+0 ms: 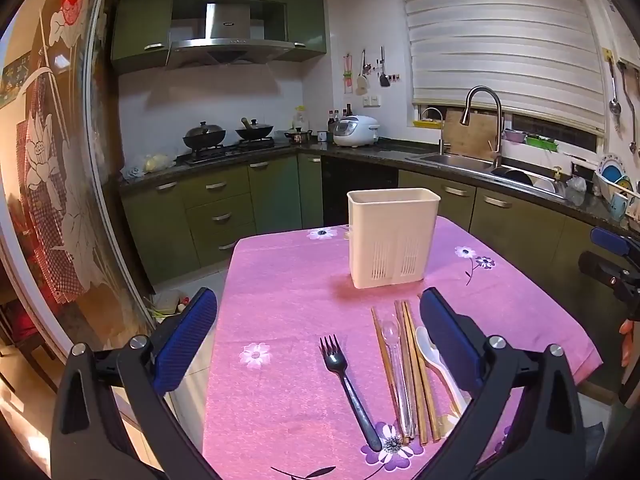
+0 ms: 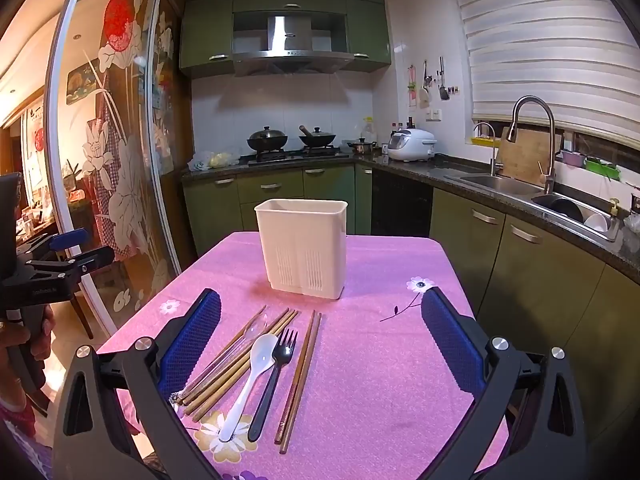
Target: Organize utensils
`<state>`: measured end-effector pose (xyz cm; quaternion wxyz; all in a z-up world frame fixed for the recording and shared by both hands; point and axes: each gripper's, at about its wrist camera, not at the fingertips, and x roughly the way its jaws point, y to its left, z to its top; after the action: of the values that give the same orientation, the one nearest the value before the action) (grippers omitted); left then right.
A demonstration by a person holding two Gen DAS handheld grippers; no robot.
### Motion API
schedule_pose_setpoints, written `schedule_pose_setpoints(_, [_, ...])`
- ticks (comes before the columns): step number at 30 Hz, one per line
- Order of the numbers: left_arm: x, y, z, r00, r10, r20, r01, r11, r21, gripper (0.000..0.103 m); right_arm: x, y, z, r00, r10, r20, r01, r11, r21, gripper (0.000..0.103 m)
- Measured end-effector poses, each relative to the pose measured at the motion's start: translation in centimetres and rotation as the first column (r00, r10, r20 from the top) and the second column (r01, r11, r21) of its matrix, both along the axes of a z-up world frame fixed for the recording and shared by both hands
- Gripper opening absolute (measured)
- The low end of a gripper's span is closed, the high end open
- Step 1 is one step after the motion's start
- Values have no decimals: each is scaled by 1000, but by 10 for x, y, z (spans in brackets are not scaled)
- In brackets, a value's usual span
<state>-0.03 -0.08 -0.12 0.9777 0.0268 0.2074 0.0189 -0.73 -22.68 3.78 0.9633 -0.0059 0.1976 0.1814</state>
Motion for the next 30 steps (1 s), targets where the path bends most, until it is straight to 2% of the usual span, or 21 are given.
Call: schedule_pose_setpoints(30, [4, -7, -5, 1000, -15, -18, 15, 1000, -11, 97, 5, -1, -3, 1000, -8, -14, 8, 1000, -3, 99])
